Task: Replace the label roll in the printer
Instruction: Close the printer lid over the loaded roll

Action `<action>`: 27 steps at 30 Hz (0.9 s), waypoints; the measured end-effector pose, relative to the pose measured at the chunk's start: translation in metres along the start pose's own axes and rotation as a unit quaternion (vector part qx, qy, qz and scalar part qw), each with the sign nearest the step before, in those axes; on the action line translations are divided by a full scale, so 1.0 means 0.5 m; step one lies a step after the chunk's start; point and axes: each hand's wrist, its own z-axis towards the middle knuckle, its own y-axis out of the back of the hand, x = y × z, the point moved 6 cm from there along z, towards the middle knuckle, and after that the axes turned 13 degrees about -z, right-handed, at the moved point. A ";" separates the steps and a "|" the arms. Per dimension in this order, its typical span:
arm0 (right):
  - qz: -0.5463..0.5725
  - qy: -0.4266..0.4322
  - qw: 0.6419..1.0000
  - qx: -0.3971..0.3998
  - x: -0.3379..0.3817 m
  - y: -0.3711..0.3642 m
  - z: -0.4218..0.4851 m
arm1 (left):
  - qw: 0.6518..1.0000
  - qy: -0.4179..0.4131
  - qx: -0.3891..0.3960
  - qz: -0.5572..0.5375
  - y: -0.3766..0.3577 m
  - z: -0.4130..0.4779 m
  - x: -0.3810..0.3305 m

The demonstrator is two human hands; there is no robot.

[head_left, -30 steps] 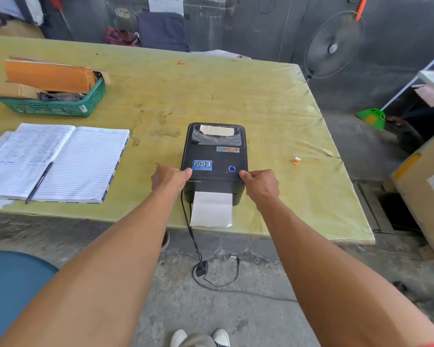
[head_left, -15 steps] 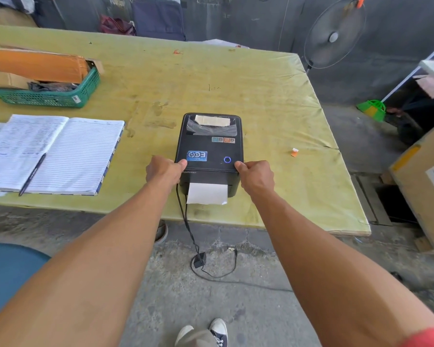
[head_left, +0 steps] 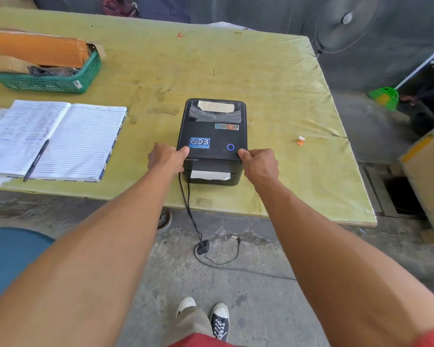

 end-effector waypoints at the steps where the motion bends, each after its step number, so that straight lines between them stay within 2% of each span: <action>1: 0.001 -0.002 1.000 0.002 0.000 0.000 0.000 | 1.000 0.000 0.001 0.003 0.000 -0.001 -0.001; 27: -0.008 0.002 1.000 -0.004 0.002 -0.001 -0.006 | 1.000 0.008 0.003 0.016 -0.004 -0.002 0.000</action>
